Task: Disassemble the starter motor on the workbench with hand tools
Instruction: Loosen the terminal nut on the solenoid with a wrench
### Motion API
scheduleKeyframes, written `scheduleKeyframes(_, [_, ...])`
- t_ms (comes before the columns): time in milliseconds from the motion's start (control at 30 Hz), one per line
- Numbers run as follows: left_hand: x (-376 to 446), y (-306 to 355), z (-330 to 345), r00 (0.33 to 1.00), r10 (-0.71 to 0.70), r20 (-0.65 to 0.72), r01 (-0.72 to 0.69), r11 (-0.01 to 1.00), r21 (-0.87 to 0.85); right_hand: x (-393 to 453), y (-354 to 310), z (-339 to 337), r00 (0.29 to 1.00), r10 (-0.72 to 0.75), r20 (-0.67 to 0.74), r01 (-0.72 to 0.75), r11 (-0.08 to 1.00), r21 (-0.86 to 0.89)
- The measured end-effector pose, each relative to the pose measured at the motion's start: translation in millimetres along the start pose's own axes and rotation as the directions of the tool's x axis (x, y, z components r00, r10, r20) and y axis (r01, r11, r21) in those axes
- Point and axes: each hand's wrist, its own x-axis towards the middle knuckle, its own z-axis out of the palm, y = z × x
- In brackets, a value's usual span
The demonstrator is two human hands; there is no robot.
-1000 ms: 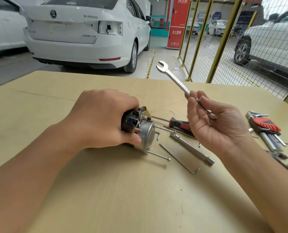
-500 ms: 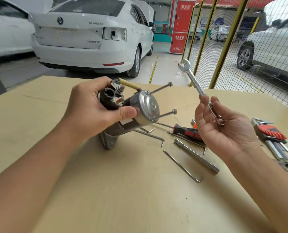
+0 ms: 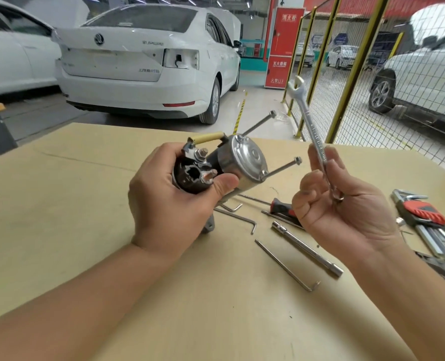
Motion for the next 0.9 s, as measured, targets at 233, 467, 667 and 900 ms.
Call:
scheduleKeyframes(233, [-9,6,-7,0.994,0.044,0.103,-0.067,0.970,0.232,1,7,2,0.997,0.019,-0.069,-0.024,0.997,-0.068])
scheduleKeyframes(467, [-48,5,-29,0.862,0.437,0.258,-0.506,0.708,0.493,-1,25,1,0.996,0.059,-0.068,-0.066,0.992,-0.108])
scheduleKeyframes(667, [-71,10,-18,0.781,0.512,0.357,-0.624,0.621,0.474,-7,36,9,0.997,0.077,-0.027,-0.078,0.996,-0.034])
scheduleKeyframes(900, [-54,10,-22,0.807,0.399,0.435,-0.546,0.785,0.294,-5,36,9,0.982,0.145,-0.122,-0.124,0.979,0.160])
